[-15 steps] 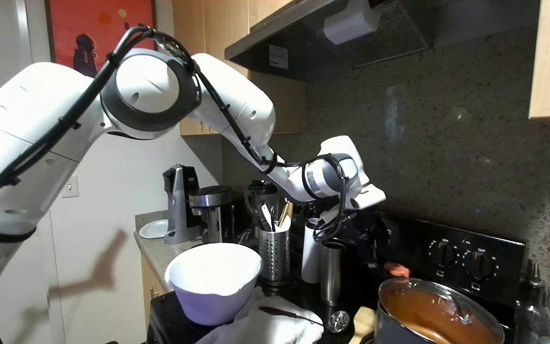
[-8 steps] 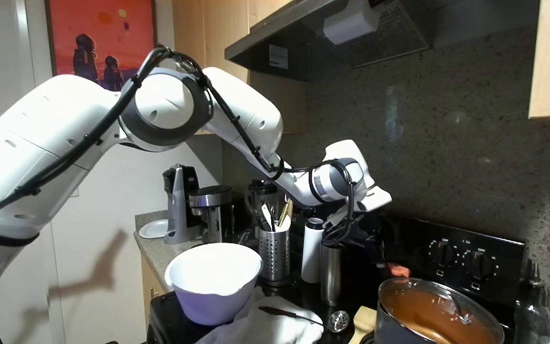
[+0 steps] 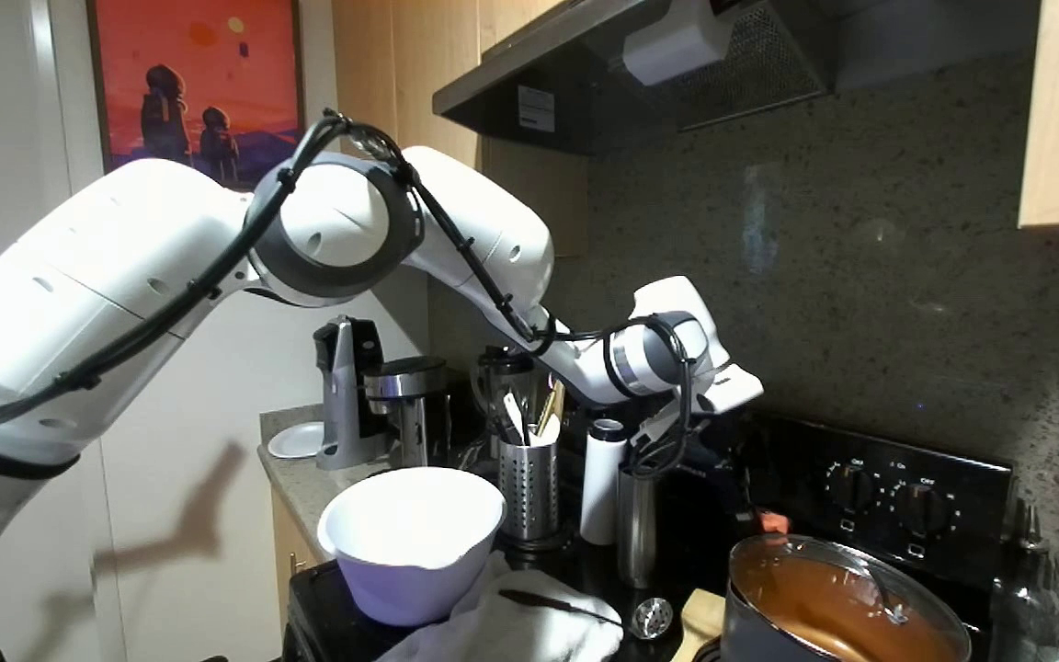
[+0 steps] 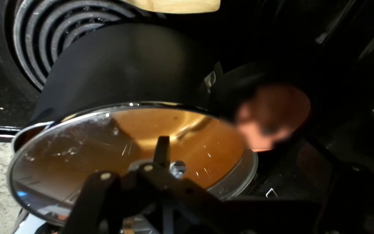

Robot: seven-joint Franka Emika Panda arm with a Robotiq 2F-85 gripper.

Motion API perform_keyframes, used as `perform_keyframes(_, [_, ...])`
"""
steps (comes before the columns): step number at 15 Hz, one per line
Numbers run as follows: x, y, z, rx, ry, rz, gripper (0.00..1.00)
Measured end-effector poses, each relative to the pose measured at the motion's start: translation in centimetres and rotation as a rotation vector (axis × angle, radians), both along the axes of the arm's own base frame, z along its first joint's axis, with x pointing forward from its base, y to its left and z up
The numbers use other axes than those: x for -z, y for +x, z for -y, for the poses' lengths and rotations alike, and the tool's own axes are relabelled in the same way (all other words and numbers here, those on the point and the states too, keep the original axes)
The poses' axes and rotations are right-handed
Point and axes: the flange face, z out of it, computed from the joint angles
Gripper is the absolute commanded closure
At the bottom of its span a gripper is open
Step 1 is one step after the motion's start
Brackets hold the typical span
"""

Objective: Turn the pot counter clockwise

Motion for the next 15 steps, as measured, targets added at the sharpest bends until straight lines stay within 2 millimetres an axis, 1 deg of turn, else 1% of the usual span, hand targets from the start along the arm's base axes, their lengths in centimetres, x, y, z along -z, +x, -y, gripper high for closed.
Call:
perform_keyframes(4, [0.3,0.8,0.1,0.001,-0.006,0.008,0.0])
perform_keyframes(5, [0.2,1.0,0.0,0.002,-0.005,0.011,0.09])
perform_keyframes(6, [0.2,1.3,0.0,0.004,-0.004,0.012,0.28])
perform_keyframes(7, [0.2,1.4,-0.1,0.009,-0.002,0.008,0.34])
perform_keyframes(8, [0.2,1.5,-0.1,0.013,-0.001,0.002,0.44])
perform_keyframes(10, [0.2,1.6,-0.2,0.023,-0.001,-0.016,0.58])
perform_keyframes(11, [0.2,1.6,-0.2,0.029,-0.001,-0.027,0.66])
perform_keyframes(15, [0.1,1.7,-0.4,0.036,-0.001,-0.044,0.95])
